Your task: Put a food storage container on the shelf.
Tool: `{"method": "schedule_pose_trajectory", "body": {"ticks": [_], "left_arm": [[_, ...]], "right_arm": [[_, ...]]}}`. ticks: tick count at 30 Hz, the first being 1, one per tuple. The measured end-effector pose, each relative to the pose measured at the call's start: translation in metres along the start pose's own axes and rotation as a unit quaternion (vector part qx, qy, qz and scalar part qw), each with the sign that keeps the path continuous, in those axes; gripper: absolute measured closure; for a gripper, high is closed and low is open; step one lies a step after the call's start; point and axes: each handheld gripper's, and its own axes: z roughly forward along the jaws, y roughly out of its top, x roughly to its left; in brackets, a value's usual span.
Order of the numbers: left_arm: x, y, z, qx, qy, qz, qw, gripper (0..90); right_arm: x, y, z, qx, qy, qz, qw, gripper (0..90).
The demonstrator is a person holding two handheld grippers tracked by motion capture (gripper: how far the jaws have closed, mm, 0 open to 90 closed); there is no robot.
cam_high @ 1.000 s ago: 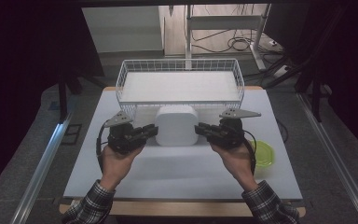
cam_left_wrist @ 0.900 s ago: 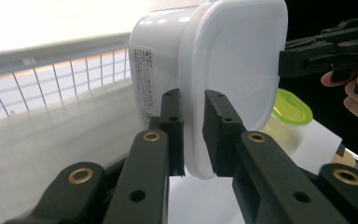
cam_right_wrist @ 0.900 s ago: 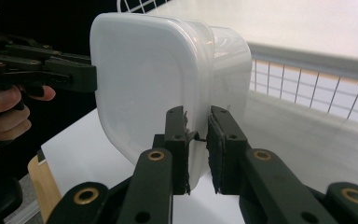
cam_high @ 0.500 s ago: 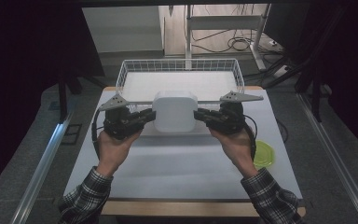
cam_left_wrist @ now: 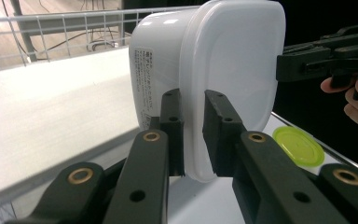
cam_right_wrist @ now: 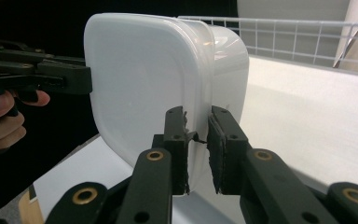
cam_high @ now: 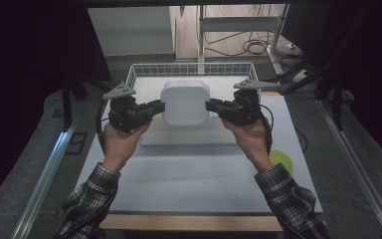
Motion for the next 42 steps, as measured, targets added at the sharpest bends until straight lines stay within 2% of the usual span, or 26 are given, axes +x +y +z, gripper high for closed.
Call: {"method": "schedule_pose_trajectory", "body": {"ticks": [4,9,16,27,38,42], "left_arm": [[0.004,0.008,0.006,0.001,-0.001,-0.003,1.0000,79.2],[0.013,0.015,0.018,0.003,-0.009,-0.017,0.9998,79.1],[0.018,0.019,0.026,0.005,-0.011,-0.025,0.9996,78.9],[0.028,0.019,0.036,0.002,-0.008,-0.025,0.9996,75.4],[0.032,0.023,0.043,-0.009,-0.013,-0.021,0.9997,60.7],[0.033,0.023,0.047,-0.015,-0.006,-0.021,0.9997,57.8]], "right_arm": [[-0.006,0.007,0.003,0.000,-0.003,0.006,1.0000,78.0],[-0.016,0.017,0.007,-0.005,-0.007,0.016,0.9998,77.9],[-0.023,0.022,0.011,-0.004,-0.011,0.024,0.9996,77.9],[-0.030,0.025,0.020,0.007,-0.009,0.040,0.9991,77.0],[-0.031,0.031,0.030,0.011,-0.018,0.027,0.9994,66.1],[-0.031,0.031,0.034,0.014,-0.023,0.020,0.9994,63.3]]}}
